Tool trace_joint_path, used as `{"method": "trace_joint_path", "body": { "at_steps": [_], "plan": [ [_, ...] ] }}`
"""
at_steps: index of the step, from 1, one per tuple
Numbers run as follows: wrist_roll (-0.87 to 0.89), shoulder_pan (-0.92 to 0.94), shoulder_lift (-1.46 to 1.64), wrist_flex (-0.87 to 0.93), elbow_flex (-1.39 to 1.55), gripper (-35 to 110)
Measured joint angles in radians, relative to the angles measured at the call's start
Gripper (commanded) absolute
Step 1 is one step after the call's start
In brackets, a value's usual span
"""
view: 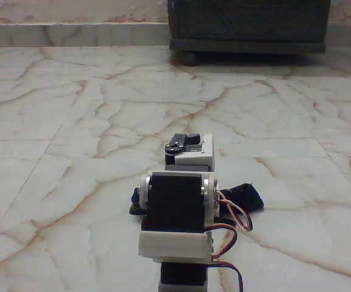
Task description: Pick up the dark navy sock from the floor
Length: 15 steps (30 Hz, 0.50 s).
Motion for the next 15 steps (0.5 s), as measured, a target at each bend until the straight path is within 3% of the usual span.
{"method": "trace_joint_path", "body": {
  "at_steps": [3, 15],
  "plan": [
    [0.176, 0.057, 0.000, 0.089, 0.000, 0],
    [0.176, 0.060, -0.023, 0.106, -0.002, 0]
  ]
}}
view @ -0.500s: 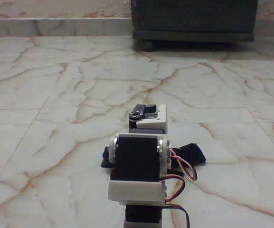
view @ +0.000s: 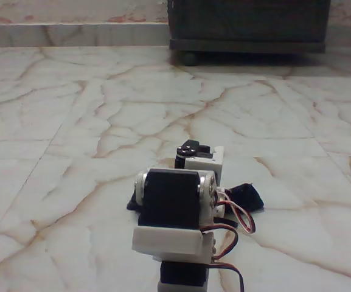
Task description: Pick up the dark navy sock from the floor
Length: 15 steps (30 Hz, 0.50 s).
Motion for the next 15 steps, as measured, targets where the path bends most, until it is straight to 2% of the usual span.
{"method": "trace_joint_path", "body": {
  "at_steps": [6, 12, 15],
  "plan": [
    [0.000, 0.000, -0.124, 0.069, -0.107, 0],
    [0.172, 0.000, -0.319, 0.163, -0.302, 0],
    [0.293, -0.008, -0.390, 0.285, -0.354, 0]
  ]
}}
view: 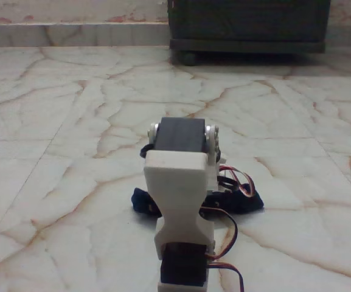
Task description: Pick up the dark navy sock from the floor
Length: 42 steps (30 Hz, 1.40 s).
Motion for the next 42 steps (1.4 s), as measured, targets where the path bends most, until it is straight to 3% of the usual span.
{"method": "trace_joint_path", "body": {
  "at_steps": [5, 7, 9, 15, 19, 28, 34, 42],
  "plan": [
    [0.334, -0.008, -0.172, 0.078, -0.161, 0],
    [0.387, -0.008, -0.181, 0.078, -0.181, 0],
    [0.554, -0.008, -0.360, 0.158, -0.382, 0],
    [0.696, -0.008, -0.574, 0.302, -0.657, 0],
    [0.884, -0.008, -0.687, 0.686, -0.963, 0],
    [0.999, -0.008, -0.992, 0.991, -1.342, 10],
    [1.131, -0.040, -1.086, 1.304, -1.482, 13],
    [1.154, -0.064, -1.310, 1.270, -1.697, 12]
  ]
}}
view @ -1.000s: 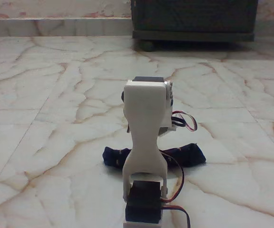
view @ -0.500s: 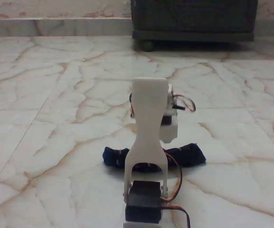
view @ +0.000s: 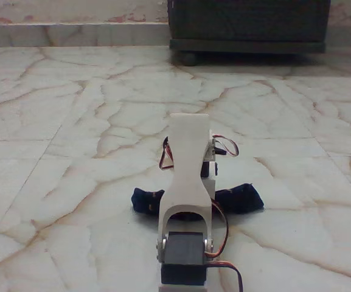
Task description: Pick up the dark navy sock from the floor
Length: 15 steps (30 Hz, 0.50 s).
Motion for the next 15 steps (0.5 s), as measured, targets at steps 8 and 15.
{"method": "trace_joint_path", "body": {
  "at_steps": [8, 15],
  "plan": [
    [0.005, -0.011, -0.140, -0.084, -0.061, 9],
    [-0.087, -0.011, -0.150, -0.132, -0.061, 5]
  ]
}}
